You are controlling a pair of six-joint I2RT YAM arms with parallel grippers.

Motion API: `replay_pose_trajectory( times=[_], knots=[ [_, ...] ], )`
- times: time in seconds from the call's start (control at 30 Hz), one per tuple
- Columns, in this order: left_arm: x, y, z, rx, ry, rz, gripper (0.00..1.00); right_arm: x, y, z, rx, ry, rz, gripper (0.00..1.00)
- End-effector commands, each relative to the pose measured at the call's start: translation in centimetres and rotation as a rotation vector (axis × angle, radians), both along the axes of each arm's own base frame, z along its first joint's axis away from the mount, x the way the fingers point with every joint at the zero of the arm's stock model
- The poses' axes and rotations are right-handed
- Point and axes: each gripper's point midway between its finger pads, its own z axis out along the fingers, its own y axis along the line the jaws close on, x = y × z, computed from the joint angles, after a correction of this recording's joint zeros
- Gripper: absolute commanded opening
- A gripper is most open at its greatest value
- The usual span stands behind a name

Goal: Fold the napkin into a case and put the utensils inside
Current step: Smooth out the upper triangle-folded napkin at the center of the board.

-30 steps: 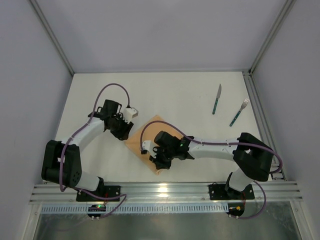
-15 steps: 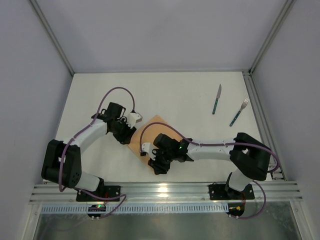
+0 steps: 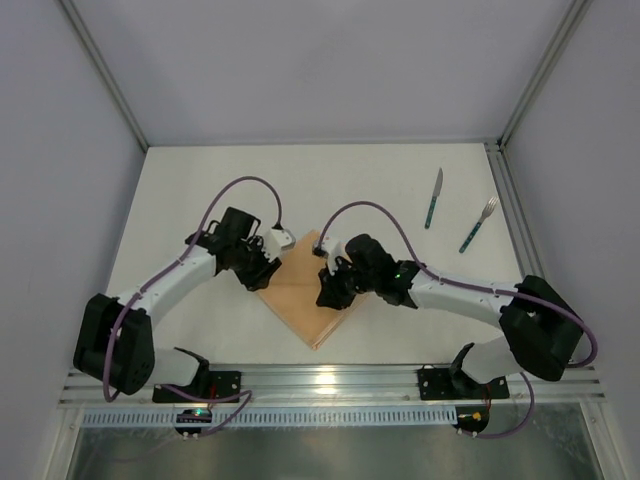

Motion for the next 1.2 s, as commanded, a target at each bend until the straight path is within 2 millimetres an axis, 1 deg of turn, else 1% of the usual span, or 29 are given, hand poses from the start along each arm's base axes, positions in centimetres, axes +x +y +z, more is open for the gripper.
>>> replay_pose_trajectory(
  times=[0.0, 0.03, 0.07, 0.1, 0.13, 0.2, 0.23, 0.3, 0.33, 0.37, 0.47, 0.57, 0.67, 0.77, 0.8, 0.83, 0.87, 0.9, 0.93, 0.97, 1.0, 1.07, 1.1, 1.13, 1.17],
  knots=[
    [-0.1, 0.3, -0.7, 0.025, -0.004, -0.01, 0.43, 3.6, -2.6, -1.8, 0.041, 0.148, -0.277, 0.19],
    [-0.3, 0.1, -1.3, 0.035, 0.011, -0.02, 0.43, 5.0, -3.8, -2.3, 0.037, 0.162, -0.345, 0.17],
    [-0.6, 0.2, -1.8, 0.05, 0.019, -0.024, 0.43, 5.3, -4.4, -2.9, 0.03, 0.177, -0.378, 0.14],
    [-0.7, 0.2, -2.1, 0.058, 0.019, -0.031, 0.43, 6.1, -4.8, -3.1, 0.04, 0.175, -0.409, 0.13],
    [-0.8, 0.2, -2.6, 0.083, 0.017, -0.039, 0.43, 6.7, -5.5, -3.6, 0.038, 0.2, -0.454, 0.13],
    [-0.9, 0.2, -3.2, 0.104, 0.008, -0.048, 0.43, 7.5, -6.1, -4.2, 0.032, 0.212, -0.506, 0.11],
    [-1.1, 0.1, -3.5, 0.115, 0.011, -0.055, 0.43, 8.0, -7.0, -5.1, 0.012, 0.224, -0.55, 0.11],
    [-1.0, 0.3, -3.9, 0.127, 0.008, -0.053, 0.43, 8.1, -7.9, -6.1, -0.013, 0.237, -0.588, 0.11],
    [-1.0, 0.4, -4.1, 0.134, 0.009, -0.055, 0.42, 7.9, -8.5, -7.0, -0.029, 0.253, -0.606, 0.11],
    [-1.1, 0.6, -4.3, 0.144, 0.012, -0.055, 0.42, 8.3, -9.0, -7.2, -0.028, 0.254, -0.63, 0.11],
    [-1.2, 0.9, -5.1, 0.166, 0.018, -0.058, 0.42, 8.5, -10.2, -8.4, -0.047, 0.274, -0.676, 0.1],
    [-1.2, 1.2, -5.7, 0.185, 0.021, -0.058, 0.42, 8.6, -10.6, -8.9, -0.058, 0.282, -0.69, 0.1],
    [-1.1, 1.1, -5.7, 0.182, 0.02, -0.063, 0.41, 8.6, -10.5, -8.9, -0.052, 0.287, -0.69, 0.1],
    [-1.6, -0.2, -4.4, 0.128, 0.011, -0.121, 0.41, 8.8, -10.3, -8.4, -0.042, 0.286, -0.685, 0.1],
    [-1.9, -1.0, -3.1, 0.096, -0.025, -0.158, 0.41, 8.8, -10.2, -8.3, -0.039, 0.286, -0.683, 0.1],
    [-2.8, -1.7, -2.2, 0.062, -0.023, -0.201, 0.42, 9.0, -10.0, -8.1, -0.035, 0.282, -0.679, 0.1],
    [-2.8, -2.3, -1.0, 0.042, -0.06, -0.24, 0.43, 9.0, -10.0, -8.0, -0.034, 0.283, -0.677, 0.1],
    [-3.4, -3.4, 0.9, 0.002, -0.12, -0.285, 0.45, 9.1, -10.0, -8.1, -0.035, 0.284, -0.678, 0.1],
    [-4.4, -4.0, 1.8, -0.033, -0.116, -0.324, 0.46, 9.1, -9.9, -8.2, -0.037, 0.288, -0.678, 0.1],
    [-4.6, -4.8, 3.2, -0.059, -0.136, -0.354, 0.47, 9.2, -9.9, -8.1, -0.032, 0.286, -0.677, 0.1],
    [-5.4, -5.6, 3.7, -0.069, -0.121, -0.379, 0.51, 9.2, -9.8, -8.2, -0.031, 0.29, -0.68, 0.1],
    [-6.2, -6.5, 3.3, -0.051, -0.116, -0.42, 0.55, 9.3, -9.8, -8.3, -0.029, 0.29, -0.682, 0.1],
    [-7.7, -7.8, 2.8, -0.036, -0.13, -0.499, 0.6, 9.4, -9.7, -8.3, -0.03, 0.291, -0.682, 0.1],
    [-8.6, -8.4, 2.1, -0.016, -0.145, -0.548, 0.64, 9.4, -9.6, -8.4, -0.031, 0.295, -0.683, 0.1],
    [-8.8, -8.5, 1.5, 0.038, -0.182, -0.577, 0.66, 9.5, -9.6, -8.5, -0.031, 0.297, -0.685, 0.1]
  ],
)
